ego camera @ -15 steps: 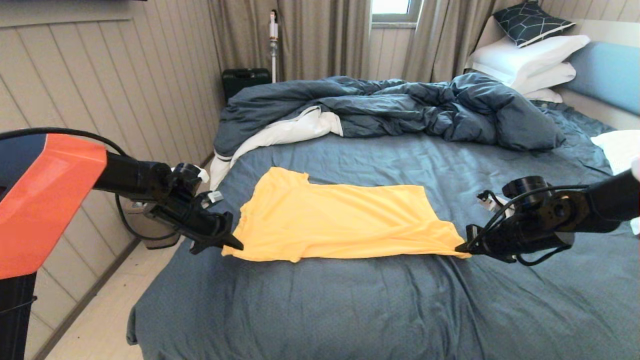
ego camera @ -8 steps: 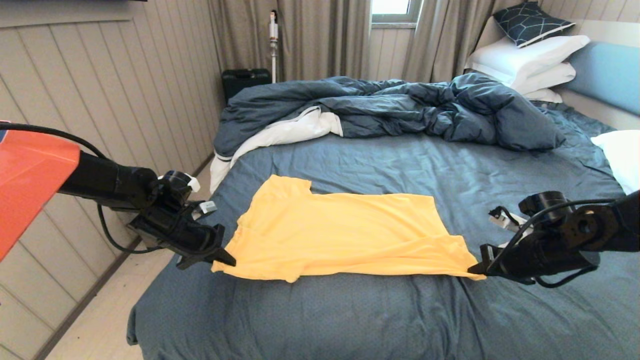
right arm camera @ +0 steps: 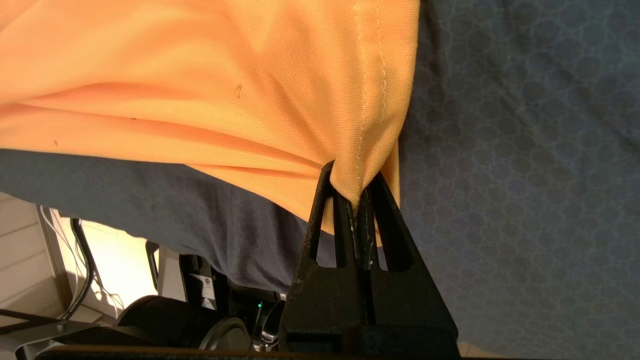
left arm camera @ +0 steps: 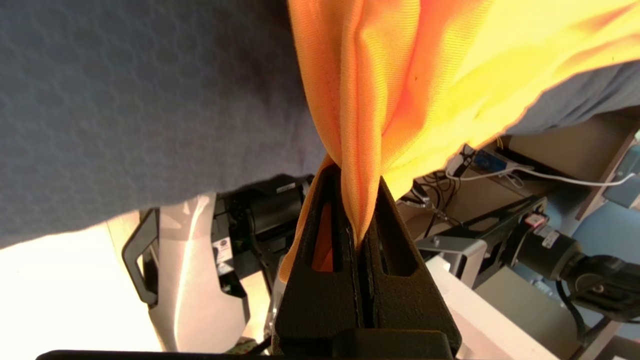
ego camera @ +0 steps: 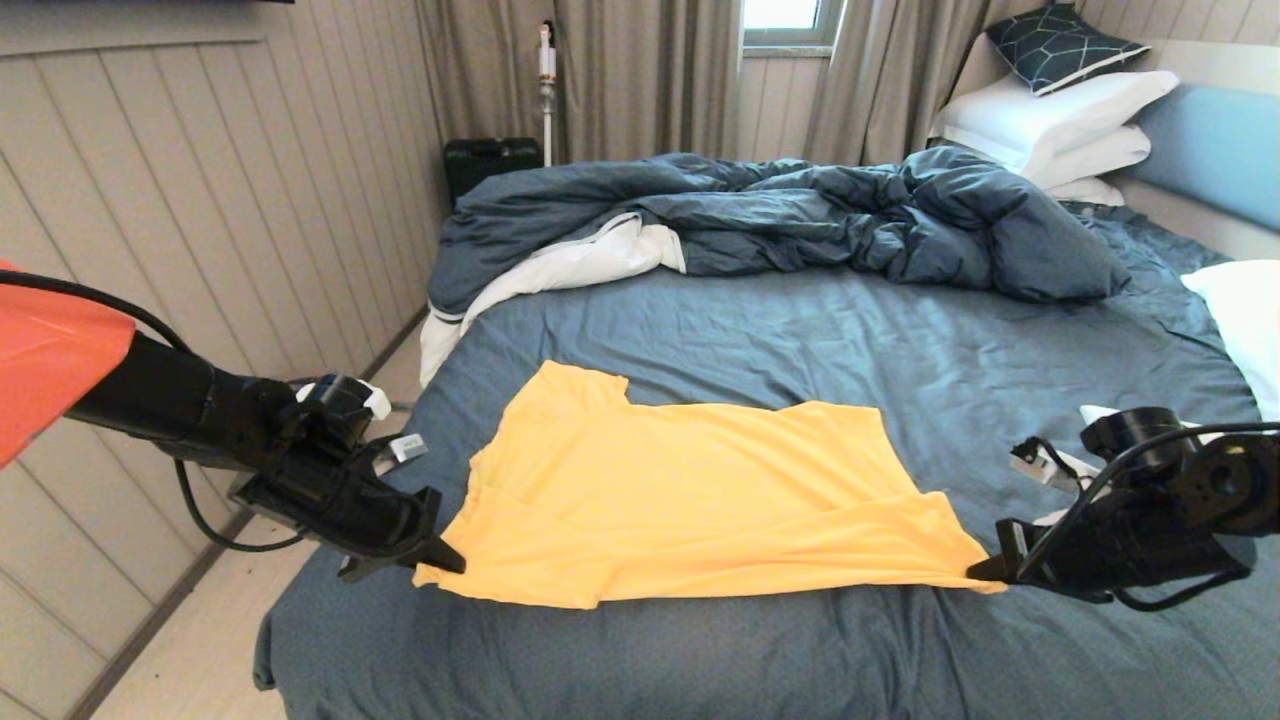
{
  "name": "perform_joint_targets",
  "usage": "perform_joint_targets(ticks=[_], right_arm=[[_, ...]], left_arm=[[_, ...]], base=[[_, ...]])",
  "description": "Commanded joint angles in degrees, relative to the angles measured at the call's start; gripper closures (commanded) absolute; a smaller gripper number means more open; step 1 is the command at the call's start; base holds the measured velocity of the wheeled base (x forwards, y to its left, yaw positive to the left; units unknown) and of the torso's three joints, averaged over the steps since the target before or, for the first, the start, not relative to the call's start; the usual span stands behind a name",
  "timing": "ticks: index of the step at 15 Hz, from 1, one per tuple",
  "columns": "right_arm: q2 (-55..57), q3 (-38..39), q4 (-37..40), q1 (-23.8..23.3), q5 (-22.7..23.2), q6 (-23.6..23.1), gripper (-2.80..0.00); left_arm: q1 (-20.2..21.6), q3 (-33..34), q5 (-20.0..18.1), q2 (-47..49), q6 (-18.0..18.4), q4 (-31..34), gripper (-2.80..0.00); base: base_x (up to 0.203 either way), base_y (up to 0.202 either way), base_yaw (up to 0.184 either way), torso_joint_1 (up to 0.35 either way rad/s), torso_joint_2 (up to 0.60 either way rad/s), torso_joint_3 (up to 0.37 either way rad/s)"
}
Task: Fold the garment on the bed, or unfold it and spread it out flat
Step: Fold the yellow T-shirt
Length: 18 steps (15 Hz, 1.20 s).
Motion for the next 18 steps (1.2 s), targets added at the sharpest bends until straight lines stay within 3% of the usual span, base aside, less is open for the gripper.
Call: perform_joint_targets(ticks=[1,12,13,14,18], right_arm=[[-0.5,0.1,0.0,-0.1,0.1,0.0,0.00],[-0.4,2.9,0.0,0.2,0.1,-2.9,0.00],[-0.3,3.0,-0.1,0.2,0.0,-3.0,0.00],[0.0,2.9,-0.1,0.1,0.0,-3.0,-2.80],[0.2,2.1,-0.2,-0.1,0.0,-2.9,-2.80]], left_arm=[[0.0,0.7,-0.1,-1.1,0.0,0.2,0.00],[0.0,4.5,0.2,-1.2,0.2,-1.2,0.00],[0.1,4.5,0.2,-1.1,0.2,-1.8,-2.80],[0.1,4.5,0.3,-1.0,0.2,-2.2,-2.80],[0.4,4.8,0.3,-2.0,0.0,-2.3,-2.80]], base=[[0.000,0.000,0.000,0.000,0.00,0.000],[0.000,0.000,0.000,0.000,0.00,0.000],[0.000,0.000,0.000,0.000,0.00,0.000],[0.000,0.000,0.000,0.000,0.00,0.000],[0.000,0.000,0.000,0.000,0.00,0.000]])
